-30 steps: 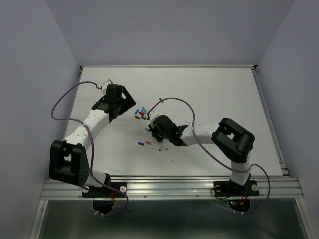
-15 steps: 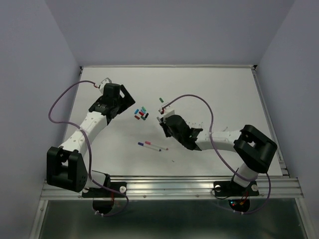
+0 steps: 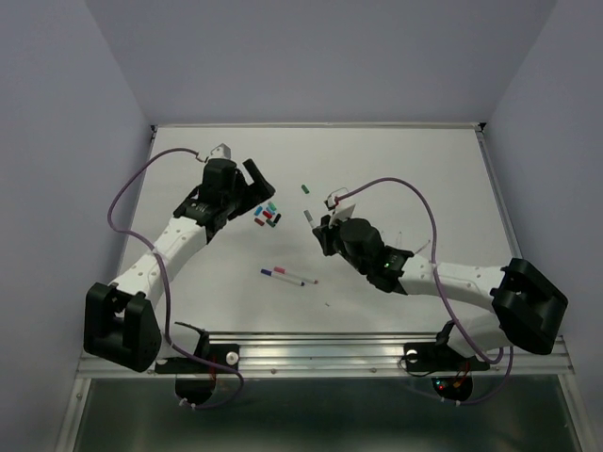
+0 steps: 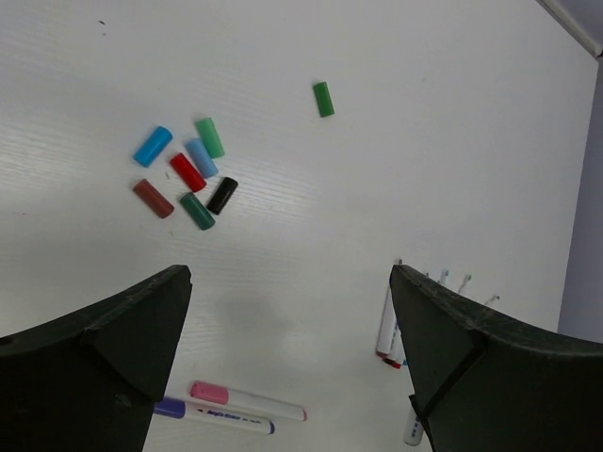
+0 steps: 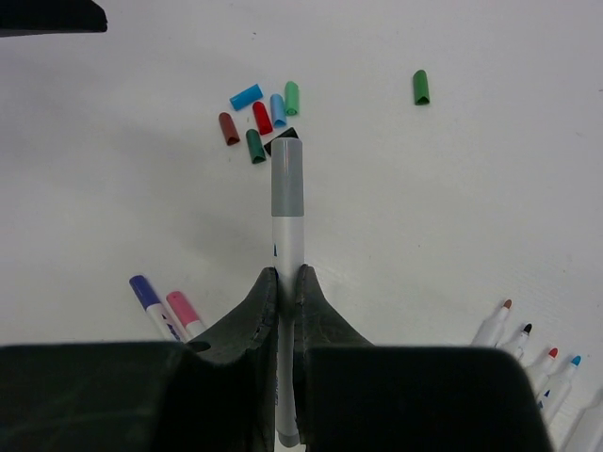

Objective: Open the pen caps

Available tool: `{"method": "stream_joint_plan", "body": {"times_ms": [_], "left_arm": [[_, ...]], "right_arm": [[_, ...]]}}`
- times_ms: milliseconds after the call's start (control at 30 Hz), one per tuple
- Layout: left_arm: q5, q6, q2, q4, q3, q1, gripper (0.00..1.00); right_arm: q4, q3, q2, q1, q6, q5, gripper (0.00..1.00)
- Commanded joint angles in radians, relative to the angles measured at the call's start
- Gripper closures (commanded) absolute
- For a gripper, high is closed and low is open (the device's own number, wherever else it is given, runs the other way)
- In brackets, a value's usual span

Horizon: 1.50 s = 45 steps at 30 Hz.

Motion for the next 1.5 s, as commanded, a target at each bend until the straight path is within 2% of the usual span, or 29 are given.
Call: {"method": "stream_joint_plan", "body": {"times_ms": [0,233,467,900,1333,1433,1467], "left_arm": [[0.030,0.026,-0.034,0.063,0.003,-0.041,0.01],[0.069,0.034,-0.014,0.097,0.009,-0.090,0.01],[0.197,0.002,0.028,0.165,0.008,-0.117,0.01],[0.224,-0.018,0.075,0.218,0.031,-0.171,0.03],[0.225,-0.029,0.091,0.218,0.035,-0.182,0.29],[0.224,-0.027,0.090,0.218,0.038,-0.185,0.41],[0.222,-0.024,0.087,0.218,0.037,-0.186,0.49]], "right_arm": [[0.024,-0.001,-0.028,0.001,0.008,0.007,0.99],[0.035,0.003,-0.056,0.001,0.015,-0.005,0.99],[0.052,0.032,-0.033,0.001,0.022,-0.030,0.99],[0.078,0.101,0.045,0.001,-0.003,-0.002,0.99],[0.113,0.141,0.076,0.001,-0.034,0.015,0.99],[0.112,0.153,0.085,0.001,-0.047,0.010,0.99],[0.112,0.159,0.094,0.001,-0.061,0.007,0.99]]}}
